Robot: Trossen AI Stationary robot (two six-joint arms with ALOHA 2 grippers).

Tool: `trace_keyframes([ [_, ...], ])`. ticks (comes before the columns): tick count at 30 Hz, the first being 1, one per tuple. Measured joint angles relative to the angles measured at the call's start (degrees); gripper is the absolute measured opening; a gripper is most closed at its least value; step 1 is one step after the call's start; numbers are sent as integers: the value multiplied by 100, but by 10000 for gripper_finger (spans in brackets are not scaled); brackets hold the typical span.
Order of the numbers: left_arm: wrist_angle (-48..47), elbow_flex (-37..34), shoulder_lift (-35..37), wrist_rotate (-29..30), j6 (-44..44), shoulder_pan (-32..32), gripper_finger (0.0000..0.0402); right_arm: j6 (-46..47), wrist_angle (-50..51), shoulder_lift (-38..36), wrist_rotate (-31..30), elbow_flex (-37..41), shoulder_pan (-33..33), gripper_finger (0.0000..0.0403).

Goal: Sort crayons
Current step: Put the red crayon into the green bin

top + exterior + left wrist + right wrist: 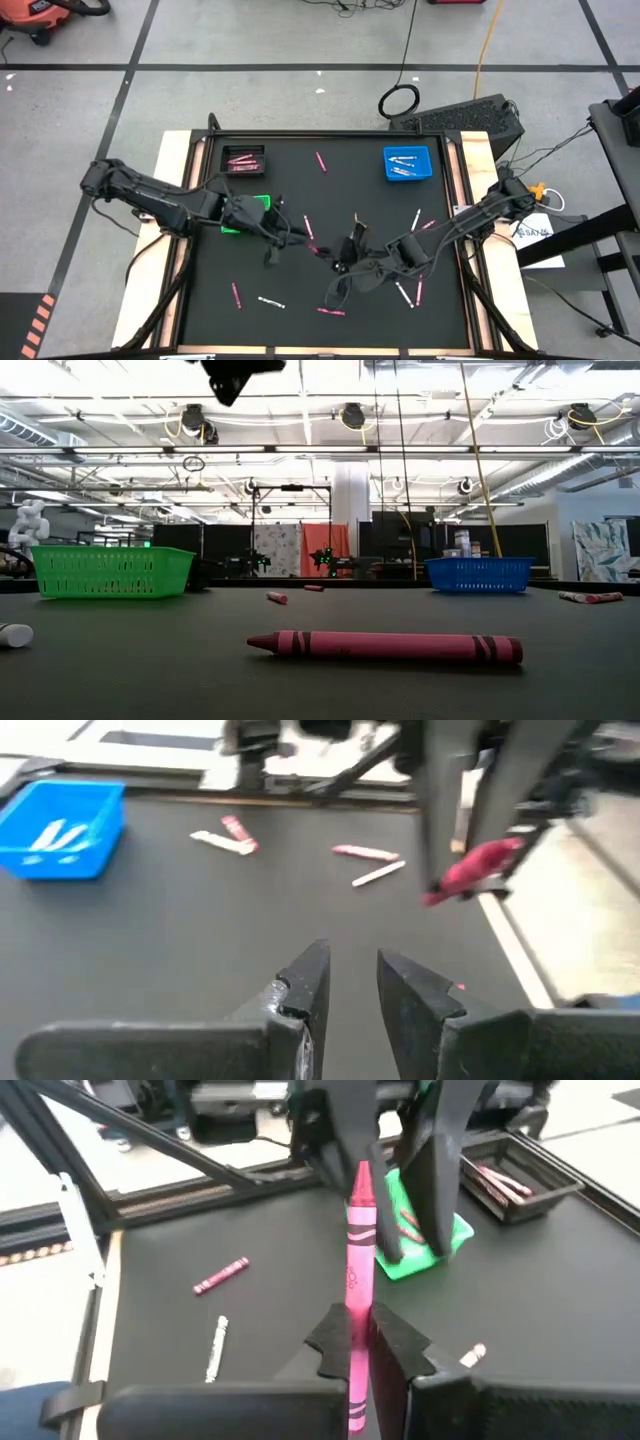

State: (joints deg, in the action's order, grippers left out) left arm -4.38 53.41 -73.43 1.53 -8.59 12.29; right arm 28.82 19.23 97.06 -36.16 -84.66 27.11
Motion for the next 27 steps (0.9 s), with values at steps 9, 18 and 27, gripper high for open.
trace_keyframes([
  [9,796,-2,-112,-481,-4,288,90,-282,-187,4,26,-2,15,0],
  [18,1167,-2,-118,-488,1,313,90,-506,-447,2,26,-4,-17,0],
  [27,1260,-4,-120,-215,3,309,81,-560,-486,0,41,-4,-184,0],
])
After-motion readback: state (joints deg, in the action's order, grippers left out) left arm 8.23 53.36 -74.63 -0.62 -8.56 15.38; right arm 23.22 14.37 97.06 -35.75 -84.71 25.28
